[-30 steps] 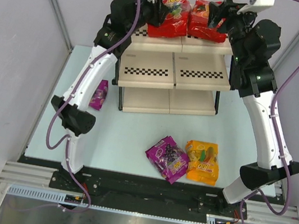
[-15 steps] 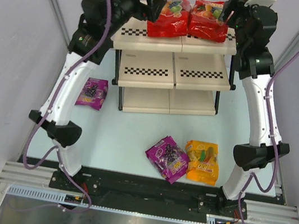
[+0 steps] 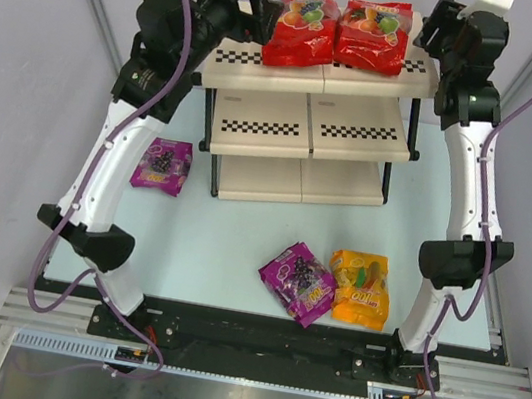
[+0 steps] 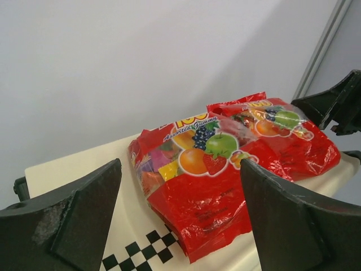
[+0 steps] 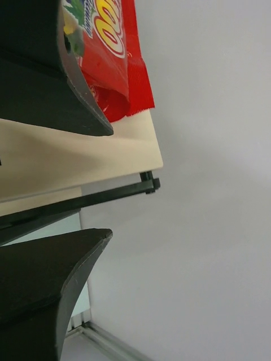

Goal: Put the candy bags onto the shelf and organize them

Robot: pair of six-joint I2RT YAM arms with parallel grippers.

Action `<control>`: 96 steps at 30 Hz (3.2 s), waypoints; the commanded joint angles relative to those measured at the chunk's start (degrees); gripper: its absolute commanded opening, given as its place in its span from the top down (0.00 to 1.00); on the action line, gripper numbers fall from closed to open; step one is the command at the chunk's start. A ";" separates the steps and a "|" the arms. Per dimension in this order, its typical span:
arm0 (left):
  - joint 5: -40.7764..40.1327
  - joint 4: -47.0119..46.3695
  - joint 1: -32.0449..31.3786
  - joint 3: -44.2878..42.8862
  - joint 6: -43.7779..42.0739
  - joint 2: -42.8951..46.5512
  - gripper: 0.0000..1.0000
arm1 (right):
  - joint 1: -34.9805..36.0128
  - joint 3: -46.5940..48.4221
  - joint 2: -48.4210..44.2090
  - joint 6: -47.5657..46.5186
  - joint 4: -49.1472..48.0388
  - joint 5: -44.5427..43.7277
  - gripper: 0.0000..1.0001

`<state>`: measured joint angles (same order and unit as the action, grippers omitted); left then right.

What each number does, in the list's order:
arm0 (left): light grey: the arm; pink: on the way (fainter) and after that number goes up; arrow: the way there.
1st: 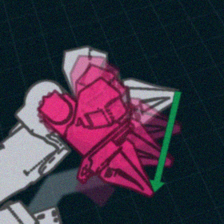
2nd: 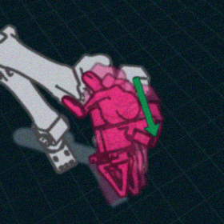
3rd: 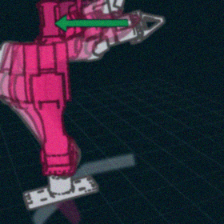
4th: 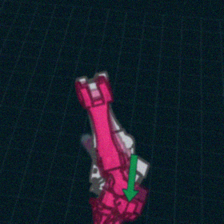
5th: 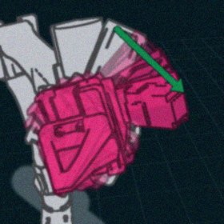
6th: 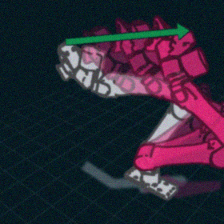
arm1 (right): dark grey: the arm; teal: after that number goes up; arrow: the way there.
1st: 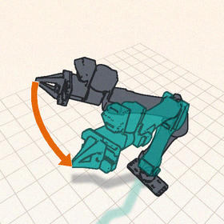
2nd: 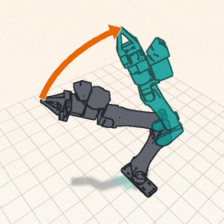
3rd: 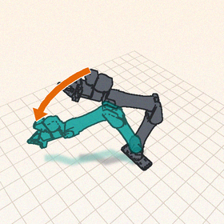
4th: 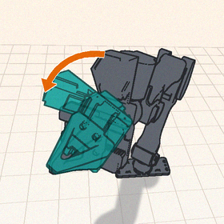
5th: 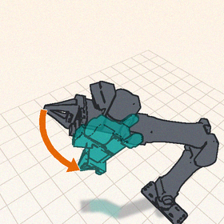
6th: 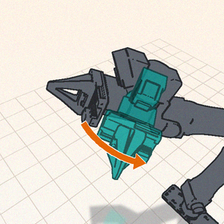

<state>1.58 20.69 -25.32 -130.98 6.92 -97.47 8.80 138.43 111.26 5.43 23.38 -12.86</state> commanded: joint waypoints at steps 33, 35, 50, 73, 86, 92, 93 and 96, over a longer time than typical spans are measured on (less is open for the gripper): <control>-2.30 -3.72 -1.12 77.24 19.79 59.31 0.07 | 18.14 -83.82 -66.61 13.10 -7.75 9.00 0.19; -2.29 -4.95 -3.41 85.86 21.29 62.39 0.06 | 22.55 -89.44 -67.75 15.12 -5.98 6.81 0.21; -12.57 -15.85 -26.96 95.65 23.05 50.03 0.01 | 39.72 -98.35 -66.09 42.82 21.10 -16.14 0.00; -19.78 -8.30 -30.14 95.82 24.11 58.00 0.00 | 46.22 -100.82 -77.67 11.63 -0.60 1.59 1.00; -23.82 -2.41 -30.05 94.59 24.19 63.28 0.00 | 55.68 -90.54 -58.72 -1.74 -1.15 28.19 0.85; -25.40 -1.35 -30.14 94.77 23.23 64.60 0.00 | 58.44 -92.98 -65.00 17.44 2.02 -5.74 0.41; -25.49 -1.61 -30.14 94.77 22.97 64.34 0.00 | 58.44 -93.51 -66.69 20.55 3.07 -8.64 0.41; -24.70 -3.54 -30.05 94.50 21.91 61.36 0.00 | 58.88 -95.62 -71.79 34.61 7.62 -17.53 0.41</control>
<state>-22.41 18.98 -55.16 -34.11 29.95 -33.85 67.46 44.40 46.09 21.17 26.39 -11.66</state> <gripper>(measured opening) 0.996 0.593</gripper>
